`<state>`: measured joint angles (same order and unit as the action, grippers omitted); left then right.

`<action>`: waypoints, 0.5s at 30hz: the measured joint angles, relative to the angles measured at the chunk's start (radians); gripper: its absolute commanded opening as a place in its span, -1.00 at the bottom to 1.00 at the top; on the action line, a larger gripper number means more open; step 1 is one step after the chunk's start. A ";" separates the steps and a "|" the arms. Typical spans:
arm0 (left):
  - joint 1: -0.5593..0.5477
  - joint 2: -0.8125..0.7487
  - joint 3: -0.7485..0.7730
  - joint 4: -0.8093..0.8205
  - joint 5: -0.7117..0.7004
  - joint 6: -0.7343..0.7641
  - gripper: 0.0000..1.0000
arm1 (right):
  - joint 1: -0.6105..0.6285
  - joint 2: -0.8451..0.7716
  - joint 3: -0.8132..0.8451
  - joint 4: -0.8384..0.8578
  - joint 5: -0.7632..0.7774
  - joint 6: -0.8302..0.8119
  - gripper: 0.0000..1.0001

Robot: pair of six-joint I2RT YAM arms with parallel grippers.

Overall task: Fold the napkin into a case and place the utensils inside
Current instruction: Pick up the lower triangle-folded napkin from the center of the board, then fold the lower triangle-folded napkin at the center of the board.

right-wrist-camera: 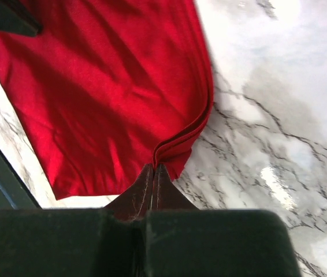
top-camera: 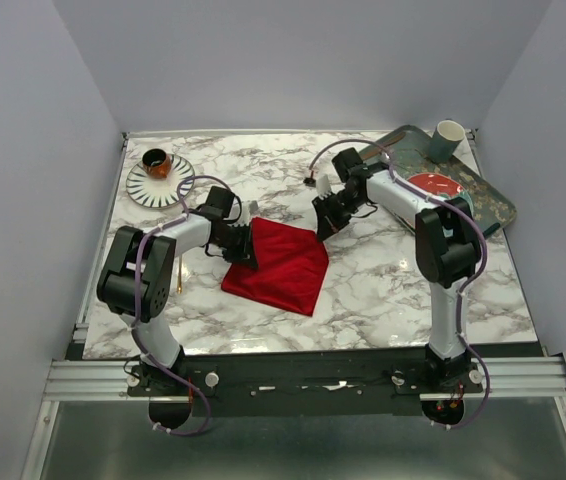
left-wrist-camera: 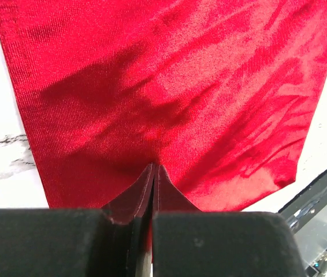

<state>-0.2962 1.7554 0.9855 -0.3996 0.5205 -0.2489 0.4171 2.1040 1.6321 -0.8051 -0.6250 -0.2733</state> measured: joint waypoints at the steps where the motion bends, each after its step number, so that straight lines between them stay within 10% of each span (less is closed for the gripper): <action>1: 0.001 0.001 0.000 0.000 0.000 -0.004 -0.86 | 0.011 -0.008 -0.005 0.000 0.008 -0.011 -0.99; 15: 0.009 0.018 0.013 0.000 0.006 -0.031 -0.86 | 0.205 -0.097 -0.133 0.045 0.128 -0.218 -0.99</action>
<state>-0.2871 1.7733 0.9985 -0.3996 0.5262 -0.2798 0.6220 2.0071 1.4994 -0.7597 -0.4973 -0.4911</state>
